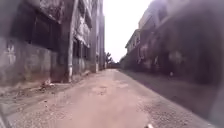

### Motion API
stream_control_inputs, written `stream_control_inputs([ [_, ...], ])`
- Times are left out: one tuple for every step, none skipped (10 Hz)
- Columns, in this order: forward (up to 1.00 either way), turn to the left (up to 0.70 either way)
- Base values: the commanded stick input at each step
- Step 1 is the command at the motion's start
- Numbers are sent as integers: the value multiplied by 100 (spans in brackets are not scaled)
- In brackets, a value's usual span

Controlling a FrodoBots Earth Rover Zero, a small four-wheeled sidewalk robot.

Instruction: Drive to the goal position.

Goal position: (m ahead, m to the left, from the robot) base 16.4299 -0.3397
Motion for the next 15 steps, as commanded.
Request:
stream_control_inputs([
  [60, 0],
  [60, 0],
  [60, 0],
  [60, 0],
  [60, 0],
  [60, 0],
  [60, 0],
  [60, 0],
  [60, 0],
  [60, 0],
  [60, 0],
  [60, 0],
  [60, 0],
  [60, 0],
  [60, 0],
])
